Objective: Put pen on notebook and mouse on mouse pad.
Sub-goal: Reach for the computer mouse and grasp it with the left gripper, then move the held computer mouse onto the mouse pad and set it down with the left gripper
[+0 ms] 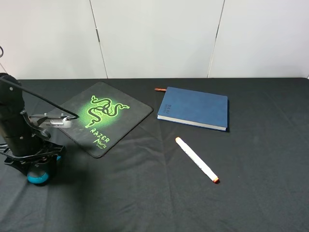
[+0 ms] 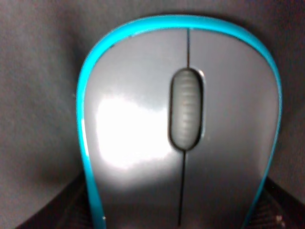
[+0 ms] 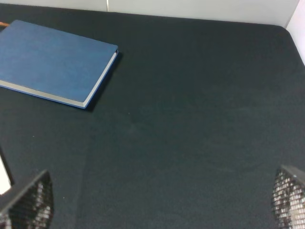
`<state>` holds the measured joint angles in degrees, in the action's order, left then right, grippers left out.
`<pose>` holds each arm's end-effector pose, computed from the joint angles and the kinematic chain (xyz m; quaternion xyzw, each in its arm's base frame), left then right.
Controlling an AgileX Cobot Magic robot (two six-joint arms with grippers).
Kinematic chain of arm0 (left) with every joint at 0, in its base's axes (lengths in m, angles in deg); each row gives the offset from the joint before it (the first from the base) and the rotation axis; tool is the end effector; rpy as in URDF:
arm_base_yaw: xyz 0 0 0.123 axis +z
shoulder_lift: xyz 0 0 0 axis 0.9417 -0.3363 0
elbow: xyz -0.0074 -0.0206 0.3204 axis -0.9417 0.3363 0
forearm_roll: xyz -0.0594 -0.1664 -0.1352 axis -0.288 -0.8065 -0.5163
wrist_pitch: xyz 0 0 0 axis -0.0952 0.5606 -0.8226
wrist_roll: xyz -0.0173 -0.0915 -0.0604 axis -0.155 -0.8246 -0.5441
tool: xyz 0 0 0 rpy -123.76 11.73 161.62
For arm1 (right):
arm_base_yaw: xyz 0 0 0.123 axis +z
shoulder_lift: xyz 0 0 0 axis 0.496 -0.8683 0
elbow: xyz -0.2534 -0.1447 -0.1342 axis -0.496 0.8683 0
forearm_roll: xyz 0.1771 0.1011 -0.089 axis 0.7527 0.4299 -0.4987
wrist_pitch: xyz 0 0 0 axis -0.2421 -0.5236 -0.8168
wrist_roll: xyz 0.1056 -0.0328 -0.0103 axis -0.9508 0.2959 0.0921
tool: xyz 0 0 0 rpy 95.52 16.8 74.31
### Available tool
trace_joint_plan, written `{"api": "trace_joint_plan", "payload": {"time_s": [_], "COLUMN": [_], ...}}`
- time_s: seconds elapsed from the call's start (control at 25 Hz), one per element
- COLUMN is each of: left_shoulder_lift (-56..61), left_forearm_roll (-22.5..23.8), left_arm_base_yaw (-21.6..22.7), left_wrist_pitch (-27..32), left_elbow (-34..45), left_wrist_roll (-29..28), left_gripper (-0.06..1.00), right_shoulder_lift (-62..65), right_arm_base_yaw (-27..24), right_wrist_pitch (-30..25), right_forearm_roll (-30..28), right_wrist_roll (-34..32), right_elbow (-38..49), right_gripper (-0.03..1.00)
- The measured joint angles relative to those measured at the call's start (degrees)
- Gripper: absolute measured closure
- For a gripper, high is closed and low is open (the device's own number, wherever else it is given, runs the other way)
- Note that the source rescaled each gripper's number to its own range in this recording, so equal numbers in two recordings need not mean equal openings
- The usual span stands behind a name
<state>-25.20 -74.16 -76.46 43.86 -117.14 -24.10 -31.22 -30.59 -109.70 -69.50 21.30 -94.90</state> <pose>0.2504 -0.0271 0.1394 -0.0623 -0.9977 0.0004 0.0260 -0.0485 0.0023 0.2553 -0.0182 0.8446 -0.0110 0.5350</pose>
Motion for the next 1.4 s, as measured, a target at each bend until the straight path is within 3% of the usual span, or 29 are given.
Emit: {"api": "trace_joint_plan", "payload": {"time_s": [0.24,1.08,1.4], "left_shoulder_lift": [0.00,22.25,22.53], "left_forearm_roll": [-0.60,0.32,1.73], "left_arm_base_yaw": [0.00,-0.06,-0.06], "left_wrist_pitch": [5.78,11.82,16.99], "left_elbow": [-2.58,-3.29,-10.87], "left_wrist_roll": [0.00,0.05,0.05], "left_gripper": [0.94,0.94,0.94], "right_shoulder_lift": [0.00,0.00,0.00], "right_arm_base_yaw": [0.00,0.00,0.00], "right_wrist_pitch": [0.00,0.00,0.00], "right_forearm_roll": [0.00,0.00,0.00], "right_wrist_roll": [0.00,0.00,0.00], "right_elbow": [0.00,0.00,0.00], "right_gripper": [-0.03,-0.03,-0.03]}}
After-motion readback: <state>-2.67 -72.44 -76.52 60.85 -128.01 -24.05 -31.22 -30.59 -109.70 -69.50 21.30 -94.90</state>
